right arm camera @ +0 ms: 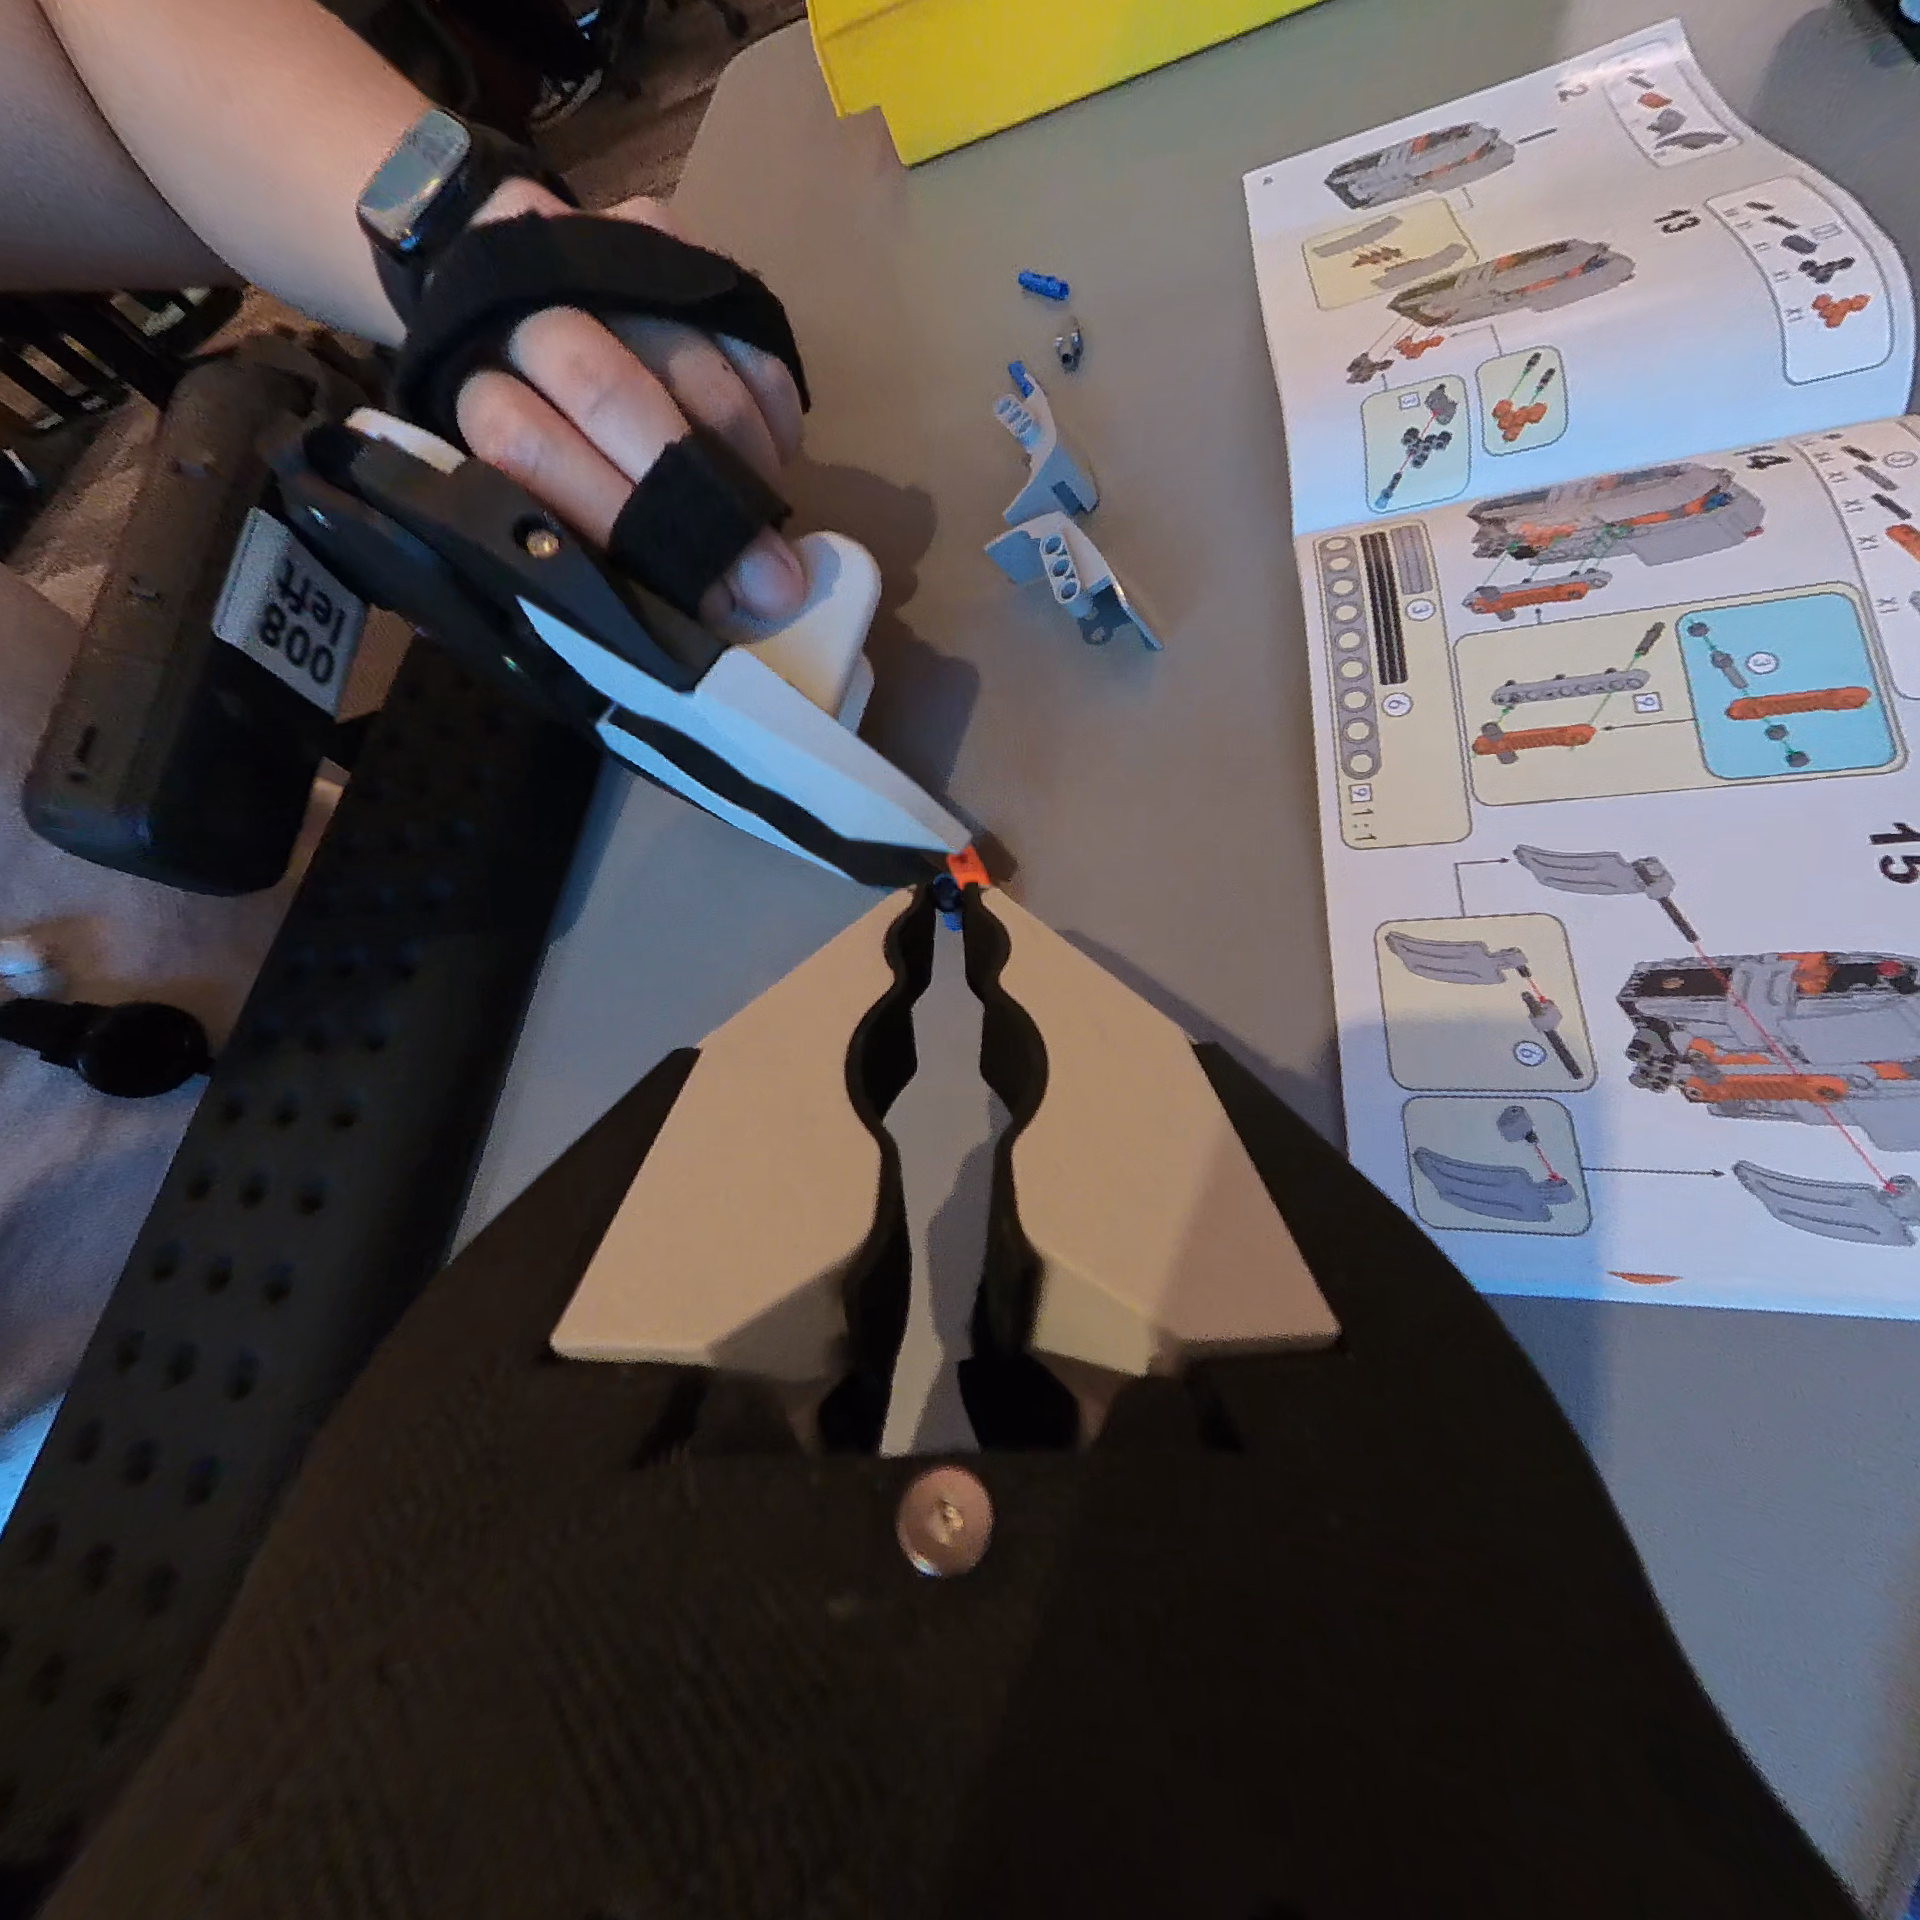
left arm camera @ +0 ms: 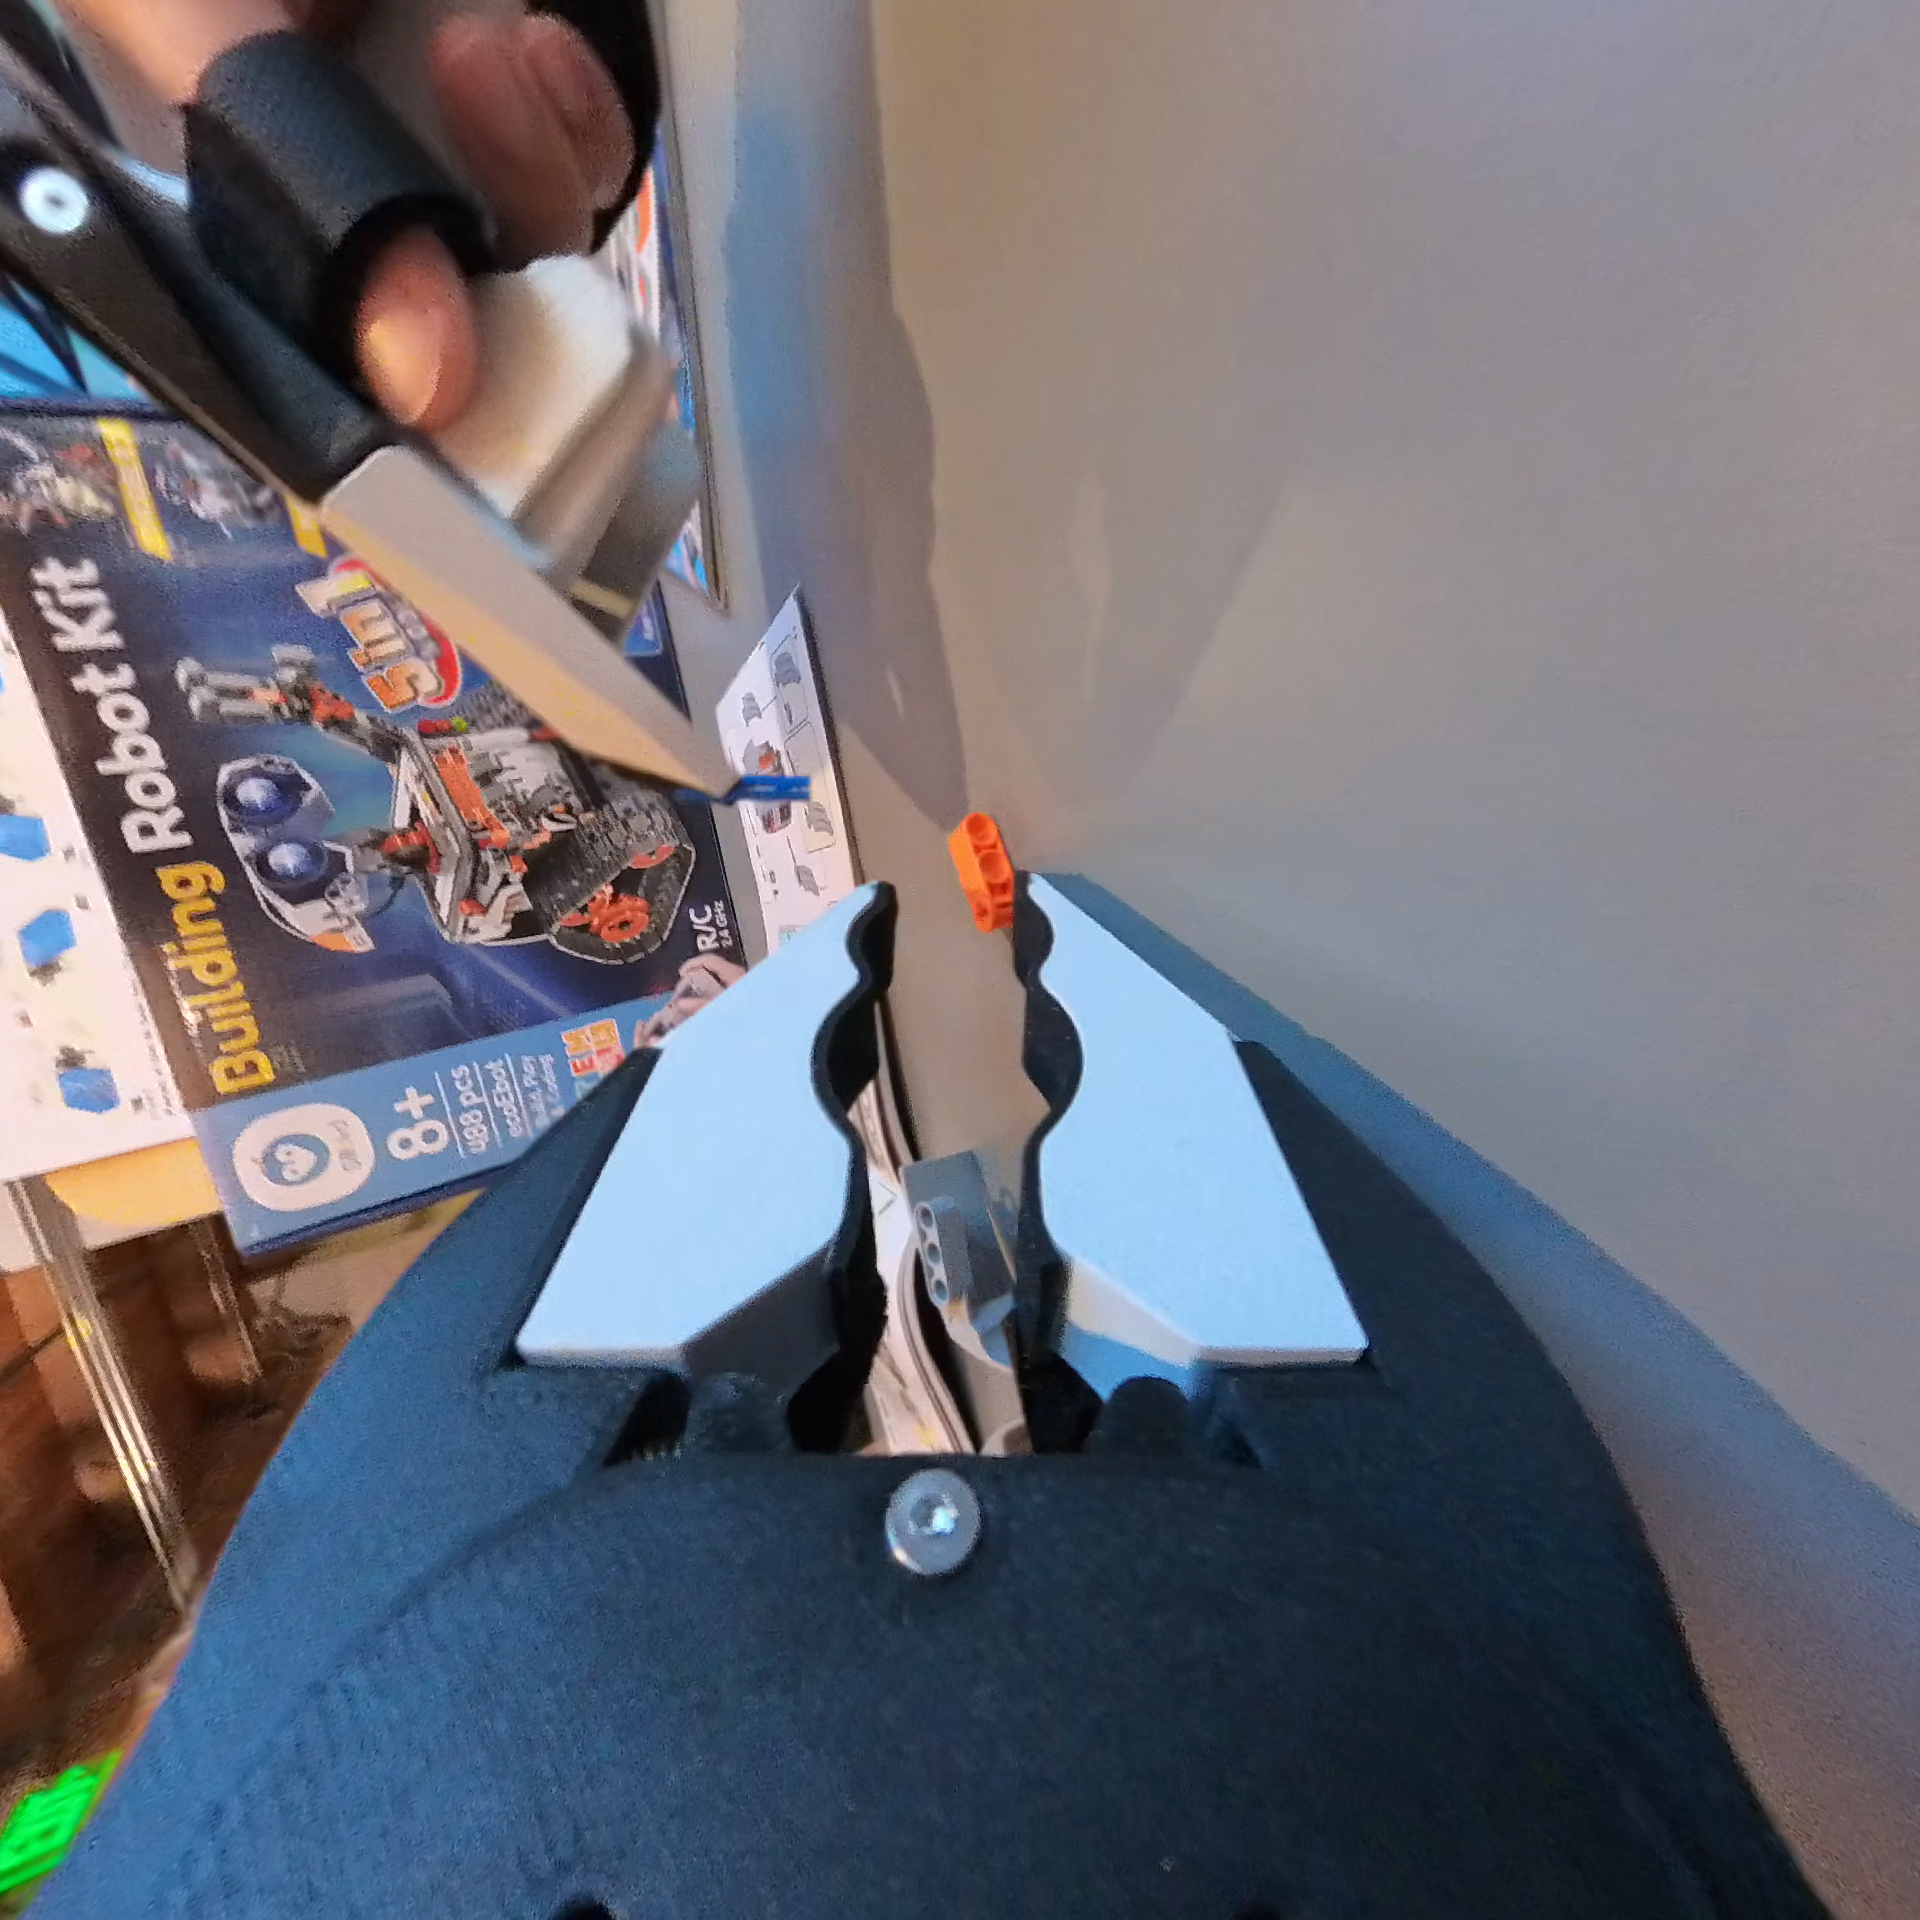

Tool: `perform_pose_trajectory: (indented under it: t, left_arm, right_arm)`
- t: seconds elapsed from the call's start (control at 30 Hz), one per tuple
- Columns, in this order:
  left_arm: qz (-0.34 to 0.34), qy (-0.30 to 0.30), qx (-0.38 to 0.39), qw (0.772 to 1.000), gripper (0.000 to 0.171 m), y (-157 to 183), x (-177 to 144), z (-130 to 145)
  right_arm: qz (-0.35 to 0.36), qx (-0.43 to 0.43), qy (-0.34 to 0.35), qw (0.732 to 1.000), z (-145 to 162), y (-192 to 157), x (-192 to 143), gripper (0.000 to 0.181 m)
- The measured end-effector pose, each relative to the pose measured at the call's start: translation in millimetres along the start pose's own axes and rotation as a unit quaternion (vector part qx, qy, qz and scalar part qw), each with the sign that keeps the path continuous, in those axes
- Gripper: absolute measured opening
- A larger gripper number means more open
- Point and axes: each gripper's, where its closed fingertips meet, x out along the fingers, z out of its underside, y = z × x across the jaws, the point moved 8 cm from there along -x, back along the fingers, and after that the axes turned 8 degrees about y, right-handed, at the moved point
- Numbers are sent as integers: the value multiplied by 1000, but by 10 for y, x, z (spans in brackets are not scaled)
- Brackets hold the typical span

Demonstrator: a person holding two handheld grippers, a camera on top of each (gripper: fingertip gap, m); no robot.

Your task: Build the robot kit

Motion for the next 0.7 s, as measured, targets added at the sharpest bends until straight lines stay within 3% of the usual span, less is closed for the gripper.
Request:
perform_pose_trajectory:
  t: [0.1, 0.2, 0.3, 0.4, 0.53, 0.7]
  left_arm:
    - [7, -3, -55, 998, 27, -29, -34, -3]
    - [40, -5, -170, 985, 23, -48, -77, 28]
    - [83, 0, -345, 935, 33, -137, -110, 39]
    - [117, 16, -464, 878, 41, -234, -113, 67]
    - [133, 15, -528, 839, 35, -294, -42, 167]
    - [141, 1, -538, 831, 31, -213, 72, 217]
  right_arm:
    - [7, -4, 0, 1000, 26, 14, -8, 4]
    - [12, -8, 13, 1000, 17, 12, -39, 4]
    - [15, -6, 23, 1000, 14, 1, -66, 4]
    - [17, -3, 24, 1000, 41, -6, -82, 4]
    - [19, 7, 25, 999, 86, -12, -88, 4]
    - [2, 62, 36, 997, 105, -3, -103, 4]
